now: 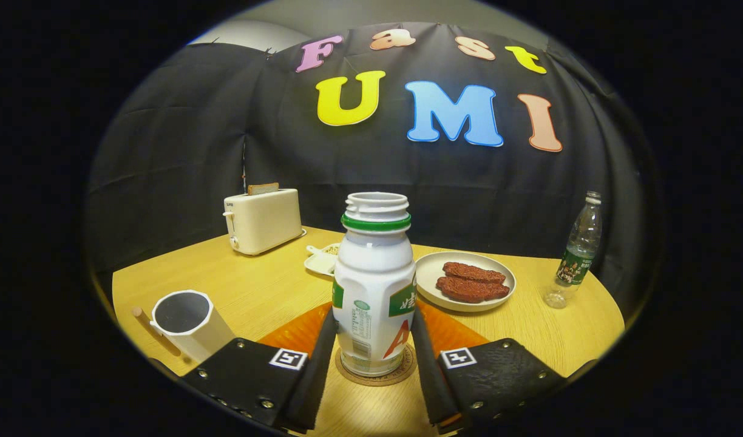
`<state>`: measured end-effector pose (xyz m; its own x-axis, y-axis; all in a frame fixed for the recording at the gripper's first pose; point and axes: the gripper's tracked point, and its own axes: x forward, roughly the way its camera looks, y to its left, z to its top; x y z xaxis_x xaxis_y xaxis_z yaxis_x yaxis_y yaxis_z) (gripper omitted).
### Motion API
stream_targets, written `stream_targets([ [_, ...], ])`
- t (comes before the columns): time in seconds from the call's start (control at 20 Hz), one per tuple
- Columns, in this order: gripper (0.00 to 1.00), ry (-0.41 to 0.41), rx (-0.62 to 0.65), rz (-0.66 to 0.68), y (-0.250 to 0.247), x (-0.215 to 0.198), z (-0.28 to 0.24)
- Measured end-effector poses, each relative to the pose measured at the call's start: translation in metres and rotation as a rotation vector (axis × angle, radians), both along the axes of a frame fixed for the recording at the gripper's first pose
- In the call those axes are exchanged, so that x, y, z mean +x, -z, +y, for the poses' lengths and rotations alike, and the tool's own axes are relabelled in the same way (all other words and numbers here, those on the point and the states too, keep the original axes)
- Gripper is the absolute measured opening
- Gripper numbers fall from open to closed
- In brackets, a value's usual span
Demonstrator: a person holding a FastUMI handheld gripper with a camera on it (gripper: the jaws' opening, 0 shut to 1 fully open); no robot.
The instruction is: Take the bottle from table, then pour the juice into the cup, finally place the bottle on the coaster
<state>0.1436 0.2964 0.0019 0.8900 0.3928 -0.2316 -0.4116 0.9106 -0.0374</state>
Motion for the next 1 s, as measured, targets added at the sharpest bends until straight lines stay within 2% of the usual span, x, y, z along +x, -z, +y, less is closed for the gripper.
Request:
stream_targets([
  [0.1,0.66,0.004,-0.004,-0.007,0.000,-0.001,0.000],
  [0.2,0.71,0.011,-0.011,-0.033,-0.002,-0.003,-0.001],
  [0.25,0.76,0.020,-0.016,-0.048,-0.002,-0.003,-0.003],
  [0.3,0.92,0.024,-0.022,-0.057,-0.002,-0.004,-0.004],
  [0.35,0.95,0.024,-0.029,-0.057,-0.001,-0.006,-0.004],
  [0.7,0.96,0.058,0.052,-0.038,-0.001,-0.019,-0.015],
  [0.85,0.96,0.088,0.102,-0.106,-0.032,-0.030,-0.024],
  [1.0,0.95,0.104,0.077,-0.211,-0.079,-0.043,-0.032],
])
